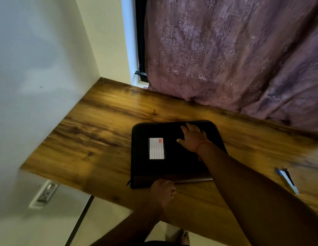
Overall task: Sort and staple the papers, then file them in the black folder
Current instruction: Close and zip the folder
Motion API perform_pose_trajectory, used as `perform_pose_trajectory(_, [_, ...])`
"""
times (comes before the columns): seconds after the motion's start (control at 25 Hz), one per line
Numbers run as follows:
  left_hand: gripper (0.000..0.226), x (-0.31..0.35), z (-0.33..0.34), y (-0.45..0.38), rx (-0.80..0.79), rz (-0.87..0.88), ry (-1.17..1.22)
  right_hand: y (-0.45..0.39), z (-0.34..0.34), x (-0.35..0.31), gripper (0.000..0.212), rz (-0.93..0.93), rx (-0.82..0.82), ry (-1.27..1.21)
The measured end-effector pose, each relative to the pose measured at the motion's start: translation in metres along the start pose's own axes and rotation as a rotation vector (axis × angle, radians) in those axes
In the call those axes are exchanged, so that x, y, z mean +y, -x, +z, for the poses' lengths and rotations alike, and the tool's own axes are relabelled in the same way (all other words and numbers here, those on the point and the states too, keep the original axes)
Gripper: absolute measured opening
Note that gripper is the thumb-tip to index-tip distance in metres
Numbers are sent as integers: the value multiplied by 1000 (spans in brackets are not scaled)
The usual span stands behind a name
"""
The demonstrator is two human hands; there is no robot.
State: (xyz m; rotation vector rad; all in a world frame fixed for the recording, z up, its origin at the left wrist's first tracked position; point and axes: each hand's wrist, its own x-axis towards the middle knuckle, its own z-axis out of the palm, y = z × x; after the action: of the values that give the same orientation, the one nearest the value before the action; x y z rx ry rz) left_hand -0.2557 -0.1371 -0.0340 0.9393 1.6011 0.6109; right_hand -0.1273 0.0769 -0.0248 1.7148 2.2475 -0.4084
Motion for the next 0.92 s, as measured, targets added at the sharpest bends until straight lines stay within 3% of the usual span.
perform_pose_trajectory(0.16, [18, 6, 15, -4, 135, -239, 293, -31, -15, 24, 104, -98, -61, 47])
perform_pose_trajectory(0.28, [4, -3, 31, 4, 285, -204, 366, -50, -24, 43, 116, -163, -63, 53])
perform_pose_trajectory(0.52, [29, 1, 28, -20, 437, -211, 555, -43, -8, 67, 107, -64, 105, -47])
perform_pose_trajectory(0.68, [53, 23, -4, -48, 536, -130, 448, -22, 9, 84, 102, 71, 88, -266])
perform_pose_trajectory(0.76, [61, 31, -24, -75, 511, -83, 387, 0, 21, 91, 95, 135, 115, -381])
perform_pose_trajectory(0.92, [61, 49, -58, -120, 303, -51, 313, 57, 47, 84, 73, 281, 143, -576])
